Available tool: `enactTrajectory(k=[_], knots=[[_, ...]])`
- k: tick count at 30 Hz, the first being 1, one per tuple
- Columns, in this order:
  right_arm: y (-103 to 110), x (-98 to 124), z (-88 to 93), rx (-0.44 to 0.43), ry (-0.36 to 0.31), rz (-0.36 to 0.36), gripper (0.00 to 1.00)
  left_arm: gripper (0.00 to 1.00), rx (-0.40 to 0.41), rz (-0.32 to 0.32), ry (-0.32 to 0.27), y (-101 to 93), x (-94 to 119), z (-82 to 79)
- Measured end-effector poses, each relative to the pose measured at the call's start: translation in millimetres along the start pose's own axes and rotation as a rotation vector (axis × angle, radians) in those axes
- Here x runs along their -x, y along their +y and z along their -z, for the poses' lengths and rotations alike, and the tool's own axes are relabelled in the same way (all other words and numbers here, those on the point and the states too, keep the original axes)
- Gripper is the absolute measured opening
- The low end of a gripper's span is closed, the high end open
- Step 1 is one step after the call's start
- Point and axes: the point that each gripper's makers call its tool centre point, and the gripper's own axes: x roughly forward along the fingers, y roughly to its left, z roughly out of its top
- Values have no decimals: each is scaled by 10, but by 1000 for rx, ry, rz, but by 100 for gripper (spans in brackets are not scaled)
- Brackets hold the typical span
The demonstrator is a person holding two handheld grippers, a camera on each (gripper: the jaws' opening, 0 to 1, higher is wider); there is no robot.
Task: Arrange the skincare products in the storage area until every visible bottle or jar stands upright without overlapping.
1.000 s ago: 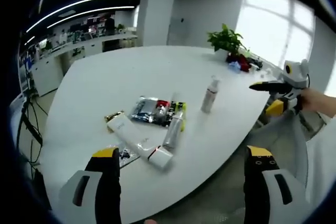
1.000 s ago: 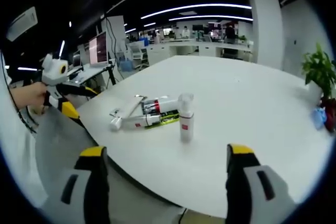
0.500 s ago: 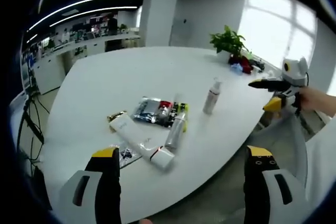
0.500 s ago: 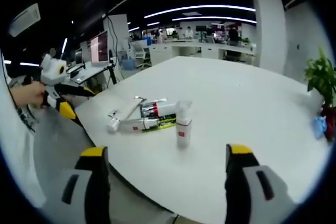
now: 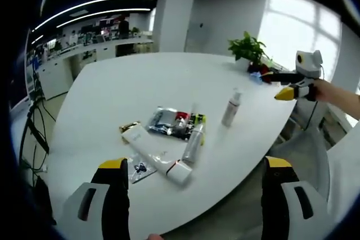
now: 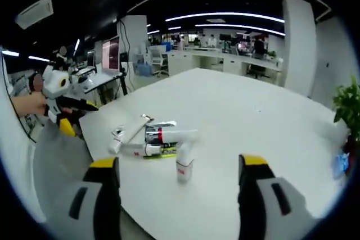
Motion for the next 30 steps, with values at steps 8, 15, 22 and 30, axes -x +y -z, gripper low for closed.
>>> enactTrajectory(k=[8,15,22,30], knots=[[-233,-156,-427,77,-15,-34,85,97,20,-4,5,48,-21,-3],[-284,-394,-611,183,24,-93,82,97,41,-2,-6,72,-50,-33],[-360,-702,-628,283,111,-158,79,97,61,-1,-5,95,-88,-32],[-209,-1000,-596,406,171,-279,68,97,74,15,-4,44,-163,-42]])
